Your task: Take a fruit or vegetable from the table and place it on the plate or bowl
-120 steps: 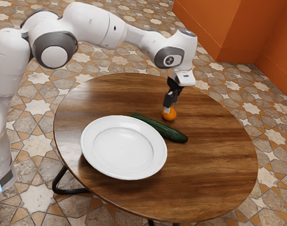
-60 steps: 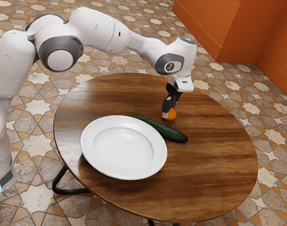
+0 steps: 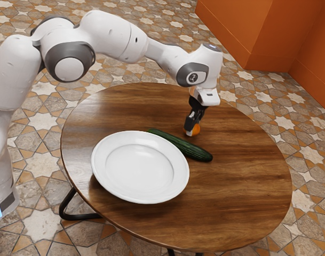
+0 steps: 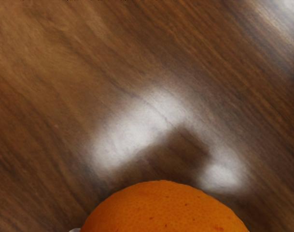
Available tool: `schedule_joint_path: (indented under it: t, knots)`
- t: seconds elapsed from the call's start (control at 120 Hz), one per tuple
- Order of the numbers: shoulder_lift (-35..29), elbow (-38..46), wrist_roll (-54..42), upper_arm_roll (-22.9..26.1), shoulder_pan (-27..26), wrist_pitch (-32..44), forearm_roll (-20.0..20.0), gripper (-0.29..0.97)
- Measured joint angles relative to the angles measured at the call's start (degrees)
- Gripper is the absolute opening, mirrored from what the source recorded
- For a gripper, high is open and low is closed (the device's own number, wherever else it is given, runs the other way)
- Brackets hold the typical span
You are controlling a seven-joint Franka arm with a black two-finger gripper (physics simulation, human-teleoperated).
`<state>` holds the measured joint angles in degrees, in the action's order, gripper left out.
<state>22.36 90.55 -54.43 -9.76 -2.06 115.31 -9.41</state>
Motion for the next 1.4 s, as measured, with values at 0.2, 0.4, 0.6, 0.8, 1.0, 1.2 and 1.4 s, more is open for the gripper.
schedule_joint_path:
  t: [0.2, 0.4, 0.6, 0.8, 1.0, 1.2, 1.4]
  knots:
    - [-2.10, 0.00, 0.04, -1.49, -0.17, 0.05, -0.18, 0.26]
    - [-15.97, 5.51, 0.08, -1.63, -0.59, -2.39, -0.22, 0.26]
    - [-33.53, 24.69, 0.92, 6.58, 0.09, -4.04, -0.21, 0.30]
    - [-37.81, 32.81, 2.91, 13.29, -0.96, -2.95, -0.09, 0.31]
    - [-40.99, 36.32, 5.01, 17.53, -0.88, -2.01, -0.04, 0.31]
    - [-41.23, 36.71, 6.64, 18.15, -0.85, -1.60, -0.10, 0.41]
    - [-41.07, 36.67, 7.87, 20.12, -0.85, -1.11, -0.30, 0.62]
